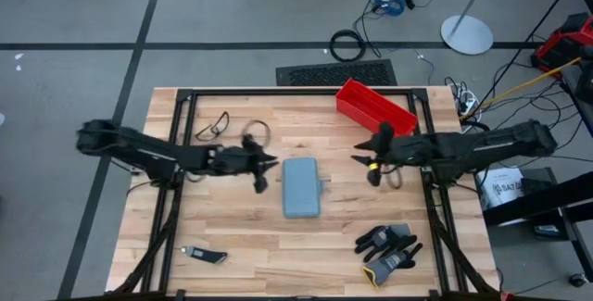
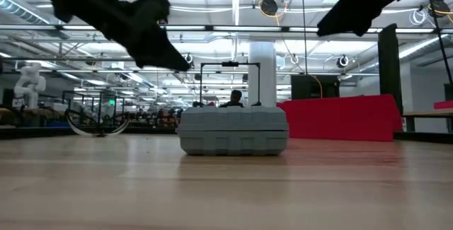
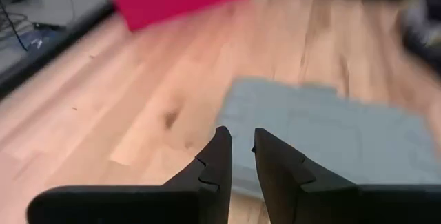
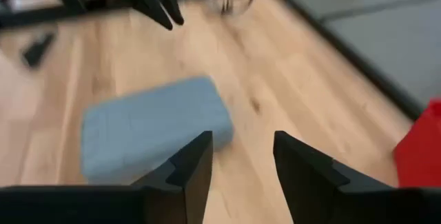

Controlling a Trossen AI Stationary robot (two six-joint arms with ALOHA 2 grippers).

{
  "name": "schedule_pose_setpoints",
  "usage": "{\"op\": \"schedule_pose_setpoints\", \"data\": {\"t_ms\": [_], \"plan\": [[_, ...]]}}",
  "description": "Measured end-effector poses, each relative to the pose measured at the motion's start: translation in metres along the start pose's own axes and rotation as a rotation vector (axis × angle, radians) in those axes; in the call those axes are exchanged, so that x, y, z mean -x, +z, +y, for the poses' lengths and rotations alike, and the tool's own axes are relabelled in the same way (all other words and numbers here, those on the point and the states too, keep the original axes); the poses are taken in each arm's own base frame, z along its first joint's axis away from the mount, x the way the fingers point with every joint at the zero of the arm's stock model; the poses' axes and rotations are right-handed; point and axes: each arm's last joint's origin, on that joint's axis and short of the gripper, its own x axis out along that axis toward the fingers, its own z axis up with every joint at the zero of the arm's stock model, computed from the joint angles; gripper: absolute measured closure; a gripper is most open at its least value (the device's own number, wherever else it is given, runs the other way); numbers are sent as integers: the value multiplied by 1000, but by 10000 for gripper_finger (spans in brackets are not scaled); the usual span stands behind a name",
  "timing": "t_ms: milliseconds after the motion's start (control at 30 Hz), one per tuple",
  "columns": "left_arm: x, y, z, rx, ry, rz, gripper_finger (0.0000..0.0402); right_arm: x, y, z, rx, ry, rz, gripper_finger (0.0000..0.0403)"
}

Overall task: Prefit tool cases
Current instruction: Open the toolbox

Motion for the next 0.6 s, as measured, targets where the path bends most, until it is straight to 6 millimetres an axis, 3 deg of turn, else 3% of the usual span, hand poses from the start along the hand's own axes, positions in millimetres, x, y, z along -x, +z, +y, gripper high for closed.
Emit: {"op": "schedule_pose_setpoints", "data": {"t_ms": [200,433,600], "plan": [[-23,19,-21,-92,-35,6,333,-34,-14,12,-110,30,184,270],[-11,26,-26,-148,80,119,333,-71,-32,24,-198,-19,306,253],[1,22,-26,-130,107,195,333,-94,-39,33,-283,57,334,220]]}}
